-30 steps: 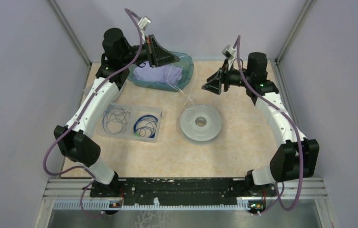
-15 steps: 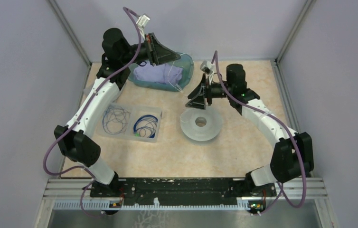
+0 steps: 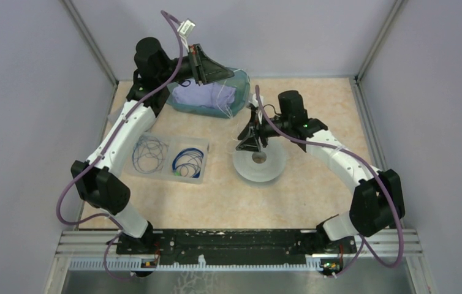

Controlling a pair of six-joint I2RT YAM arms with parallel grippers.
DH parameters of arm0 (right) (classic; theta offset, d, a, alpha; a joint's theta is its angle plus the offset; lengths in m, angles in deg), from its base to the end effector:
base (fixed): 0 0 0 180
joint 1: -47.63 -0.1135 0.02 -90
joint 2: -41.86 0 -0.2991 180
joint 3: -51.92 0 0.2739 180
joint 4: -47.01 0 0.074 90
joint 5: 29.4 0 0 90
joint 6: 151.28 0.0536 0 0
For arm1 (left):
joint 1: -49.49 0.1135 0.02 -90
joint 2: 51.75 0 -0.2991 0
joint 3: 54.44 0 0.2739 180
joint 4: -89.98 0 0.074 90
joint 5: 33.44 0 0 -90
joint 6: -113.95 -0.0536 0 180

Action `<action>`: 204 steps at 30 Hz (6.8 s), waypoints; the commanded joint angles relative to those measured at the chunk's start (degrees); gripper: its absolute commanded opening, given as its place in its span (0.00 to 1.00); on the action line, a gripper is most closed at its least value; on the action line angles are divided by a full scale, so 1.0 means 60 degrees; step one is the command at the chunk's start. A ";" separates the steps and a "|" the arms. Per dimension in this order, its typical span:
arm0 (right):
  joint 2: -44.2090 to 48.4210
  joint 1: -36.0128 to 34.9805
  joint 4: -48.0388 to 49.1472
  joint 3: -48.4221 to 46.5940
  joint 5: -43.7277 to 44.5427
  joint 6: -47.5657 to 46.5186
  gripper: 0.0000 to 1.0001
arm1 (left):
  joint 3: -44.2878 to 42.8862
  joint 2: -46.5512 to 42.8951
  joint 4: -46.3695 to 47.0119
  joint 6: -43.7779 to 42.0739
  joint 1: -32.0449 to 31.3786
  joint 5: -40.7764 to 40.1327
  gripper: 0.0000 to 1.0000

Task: Wrap the cables
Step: Adjust the cable.

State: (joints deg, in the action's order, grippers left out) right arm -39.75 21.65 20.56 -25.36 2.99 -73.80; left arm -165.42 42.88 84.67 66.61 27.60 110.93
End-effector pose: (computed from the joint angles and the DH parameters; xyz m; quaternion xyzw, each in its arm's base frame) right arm 0.2838 0.1886 0.3362 -0.4759 0.6407 0.4668 0.3809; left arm 0.3644 -0.1934 0.5089 0.2449 0.6199 -0.6122 0.4254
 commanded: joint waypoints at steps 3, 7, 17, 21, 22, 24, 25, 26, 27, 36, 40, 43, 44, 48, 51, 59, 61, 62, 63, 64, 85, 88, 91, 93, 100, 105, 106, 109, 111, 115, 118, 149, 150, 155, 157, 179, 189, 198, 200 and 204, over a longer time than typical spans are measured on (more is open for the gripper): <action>0.0079 -0.0258 0.0201 -0.0260 0.0205 -0.0480 0.37 | 0.0113 0.0063 0.0274 0.0205 -0.0082 -0.0089 0.00; 0.0123 -0.0270 0.0161 -0.0233 0.0376 -0.0573 0.26 | 0.0097 0.0072 0.0301 0.0305 -0.0080 -0.0041 0.00; 0.0640 -0.0081 -0.1271 -0.0584 0.1531 -0.1647 0.00 | -0.0061 -0.0173 -0.0310 -0.0529 0.0375 -0.0273 0.00; 0.1282 0.1072 -0.1401 -0.0670 0.2011 -0.1285 0.00 | -0.0063 -0.0481 -0.0872 -0.0980 0.1392 -0.0696 0.00; 0.1415 0.1399 -0.1411 -0.0714 0.2232 -0.1132 0.00 | -0.0056 -0.0549 -0.0977 -0.1025 0.1685 -0.0800 0.00; 0.1666 0.1968 -0.1497 -0.0841 0.2679 -0.0952 0.00 | -0.0013 -0.0640 -0.1177 -0.1139 0.2302 -0.0970 0.00; 0.1756 0.2205 -0.1543 -0.0948 0.2960 -0.0839 0.00 | -0.0018 -0.0664 -0.1292 -0.1313 0.2506 -0.1037 0.00; 0.1831 0.2412 -0.1584 -0.1048 0.3160 -0.0748 0.00 | -0.0050 -0.0679 -0.1469 -0.1598 0.2645 -0.1130 0.00; 0.1881 0.2557 -0.1649 -0.1109 0.3447 -0.0620 0.00 | -0.0092 -0.0703 -0.1722 -0.1978 0.2708 -0.1306 0.00; 0.1452 0.3124 -0.2157 -0.2350 0.6204 0.0766 0.00 | -0.0347 -0.0971 -0.3029 -0.4393 0.2722 -0.2500 0.00; 0.1245 0.3455 -0.2288 -0.2825 0.7296 0.0647 0.00 | -0.0636 -0.1064 -0.3614 -0.5481 0.2725 -0.2592 0.00; 0.1249 0.3457 -0.2226 -0.2885 0.8263 0.0179 0.00 | -0.0611 -0.1267 -0.3796 -0.5988 0.2725 -0.2537 0.00; 0.1275 0.3453 -0.2193 -0.2881 0.8498 0.0042 0.00 | -0.0582 -0.1321 -0.3798 -0.6024 0.2722 -0.2434 0.00; 0.1303 0.3451 -0.2151 -0.2864 0.8957 -0.0334 0.00 | -0.0546 -0.1343 -0.3612 -0.5794 0.2718 -0.1478 0.00; 0.1384 0.3452 -0.2347 -0.2764 0.7653 -0.0840 0.00 | -0.0372 -0.1332 -0.3077 -0.5228 0.2713 -0.0506 0.00; 0.0850 0.3346 -0.4059 -0.3000 0.0837 -0.1406 0.39 | -0.0325 -0.0855 -0.1147 -0.2808 0.1735 0.0683 0.00; 0.0639 0.3275 -0.4198 -0.3250 0.0151 -0.1320 0.45 | -0.0407 -0.0711 -0.0698 -0.2215 0.1466 0.0946 0.00; 0.0545 0.3198 -0.4117 -0.3322 0.0006 -0.1193 0.48 | -0.0445 -0.0641 -0.0477 -0.1858 0.1321 0.1101 0.00; 0.0470 0.3111 -0.4002 -0.3358 -0.0036 -0.1095 0.50 | -0.0514 -0.0583 -0.0318 -0.1672 0.1191 0.1205 0.00; 0.0398 0.2956 -0.3821 -0.3347 -0.0019 -0.0956 0.51 | -0.0581 -0.0526 -0.0190 -0.1528 0.1067 0.1274 0.00; -0.0733 0.1987 0.4552 0.0480 0.0003 0.5055 0.58 | -0.1542 0.0149 0.3128 0.2391 0.0647 0.1914 0.00; -0.0793 0.1897 0.4902 0.0680 0.0212 0.5261 0.58 | -0.1786 0.0158 0.3181 0.2466 0.0645 0.2078 0.00; -0.1023 0.1809 0.5005 0.0608 0.0523 0.5312 0.58 | -0.1868 0.0145 0.3760 0.2920 0.0618 0.2320 0.00; -0.1290 0.1712 0.5098 0.0421 0.0464 0.5329 0.59 | -0.1859 0.0091 0.4029 0.3133 0.0577 0.2465 0.00; -0.2041 0.1125 0.5156 0.0168 0.0291 0.4334 0.64 | -0.1786 -0.0078 0.4237 0.3346 0.0514 0.2579 0.00; -0.2691 0.0690 0.5111 0.0098 0.0375 0.3583 0.67 | -0.1740 -0.0110 0.4738 0.3870 0.0492 0.2645 0.00; -0.2768 0.0628 0.5045 0.0017 0.0477 0.3406 0.67 | -0.1710 -0.0119 0.4820 0.3935 0.0487 0.2656 0.00; -0.3001 0.0500 0.5190 -0.0154 0.0705 0.3276 0.67 | -0.1614 -0.0174 0.4961 0.4061 0.0484 0.2676 0.00; -0.3117 0.0471 0.5483 -0.0165 0.0736 0.3245 0.67 | -0.1577 -0.0220 0.5035 0.4119 0.0484 0.2685 0.00; -0.3262 0.0316 0.6206 0.0020 0.0872 0.3130 0.68 | -0.1504 -0.0244 0.5227 0.4234 0.0485 0.2700 0.00; -0.3352 0.0218 0.7056 0.0268 0.0853 0.3411 0.67 | -0.1426 -0.0259 0.5403 0.4401 0.0484 0.2692 0.00; -0.0896 0.3725 0.4405 -0.0118 0.4427 0.2866 0.00 | -0.1395 -0.0964 0.2977 0.2318 0.1432 0.2836 0.00; -0.0824 0.4085 0.4165 -0.0226 0.4625 0.2903 0.00 | -0.1486 -0.0990 0.2613 0.2000 0.1522 0.2821 0.00; -0.0678 0.5748 0.3527 -0.0770 0.5217 0.3179 0.00 | -0.1947 -0.1130 0.0919 0.0637 0.2279 0.2596 0.00; -0.0692 0.6296 0.3321 -0.0976 0.5327 0.3206 0.00 | -0.2150 -0.1195 0.0147 -0.0200 0.2654 0.2418 0.00; -0.0828 0.8037 0.1682 -0.2233 0.6741 0.1236 0.00 | -0.2969 -0.1719 -0.5837 -0.8713 0.3308 -0.4479 0.00; -0.0999 0.8411 0.1156 -0.2674 0.6902 0.0861 0.00 | -0.2511 -0.1548 -0.4952 -0.9485 0.3484 -0.6275 0.00; -0.1195 0.9108 0.0499 -0.3083 0.6921 0.0319 0.00 | -0.2684 -0.1263 -0.4600 -0.9268 0.3759 -0.6689 0.00; -0.1169 0.9321 0.0287 -0.3192 0.6878 0.0059 0.00 | -0.2687 -0.1240 -0.4579 -0.9217 0.3788 -0.6648 0.00; -0.1080 0.9427 -0.0410 -0.3349 0.6939 -0.0691 0.00 | -0.2709 -0.1215 -0.4535 -0.8924 0.3796 -0.6273 0.00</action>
State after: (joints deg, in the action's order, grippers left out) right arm -46.74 77.54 20.86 -41.75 43.84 -72.86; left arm -180.52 35.23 55.29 11.51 49.76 72.46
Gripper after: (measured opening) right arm 0.007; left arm 0.005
